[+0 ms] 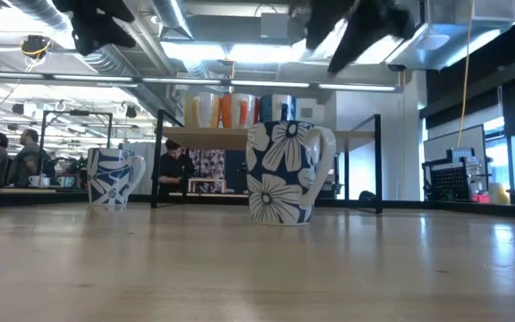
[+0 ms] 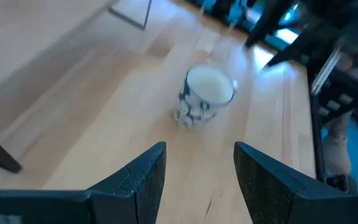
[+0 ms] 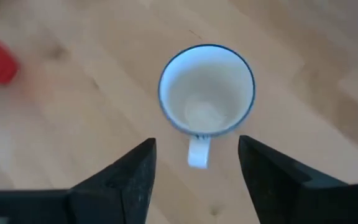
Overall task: Place coffee mugs
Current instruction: Put the bottom blue patterned mug on the shelf
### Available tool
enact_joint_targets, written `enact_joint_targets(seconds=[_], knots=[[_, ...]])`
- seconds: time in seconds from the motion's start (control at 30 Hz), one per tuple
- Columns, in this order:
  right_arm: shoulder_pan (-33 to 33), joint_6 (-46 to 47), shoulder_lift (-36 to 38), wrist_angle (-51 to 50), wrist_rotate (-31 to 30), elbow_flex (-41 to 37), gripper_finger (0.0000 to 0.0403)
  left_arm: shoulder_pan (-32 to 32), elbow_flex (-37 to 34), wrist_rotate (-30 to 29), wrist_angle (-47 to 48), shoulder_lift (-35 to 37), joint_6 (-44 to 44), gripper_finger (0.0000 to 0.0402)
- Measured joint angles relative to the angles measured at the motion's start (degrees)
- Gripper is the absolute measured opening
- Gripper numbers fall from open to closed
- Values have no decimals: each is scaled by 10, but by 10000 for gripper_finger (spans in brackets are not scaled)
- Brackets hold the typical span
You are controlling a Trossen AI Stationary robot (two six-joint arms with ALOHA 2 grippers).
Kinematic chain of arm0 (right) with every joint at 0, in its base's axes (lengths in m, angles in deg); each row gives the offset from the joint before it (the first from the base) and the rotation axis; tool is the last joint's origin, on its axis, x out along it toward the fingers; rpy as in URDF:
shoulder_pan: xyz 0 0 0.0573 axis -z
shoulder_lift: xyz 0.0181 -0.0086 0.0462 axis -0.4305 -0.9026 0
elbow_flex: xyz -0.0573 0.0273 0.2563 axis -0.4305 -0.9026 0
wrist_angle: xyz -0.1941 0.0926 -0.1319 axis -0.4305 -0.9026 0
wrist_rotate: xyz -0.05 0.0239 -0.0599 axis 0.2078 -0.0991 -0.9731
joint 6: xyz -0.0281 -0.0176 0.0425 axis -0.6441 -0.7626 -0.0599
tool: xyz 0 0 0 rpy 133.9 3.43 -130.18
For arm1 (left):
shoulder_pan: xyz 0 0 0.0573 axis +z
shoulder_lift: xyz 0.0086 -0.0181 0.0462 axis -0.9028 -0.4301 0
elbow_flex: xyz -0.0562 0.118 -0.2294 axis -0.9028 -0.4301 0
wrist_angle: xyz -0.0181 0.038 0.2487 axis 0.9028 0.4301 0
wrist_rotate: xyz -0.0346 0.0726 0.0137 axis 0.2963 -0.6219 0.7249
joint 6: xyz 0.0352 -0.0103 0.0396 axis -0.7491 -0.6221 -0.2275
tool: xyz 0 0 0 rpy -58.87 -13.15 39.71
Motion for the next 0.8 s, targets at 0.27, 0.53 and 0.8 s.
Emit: enact_joint_targets(seconds=[0.27,0.53,0.8], knots=[[-92,-14,86,-50,-104,-42,215,-5,0,35,-117,-129,29,183],[-187,141,178,-49,-128,-187,215,-2,52,28,-146,-256,86,183],[-221,164,215,-50,-123,-261,215,-3,177,16,-115,-389,159,183]])
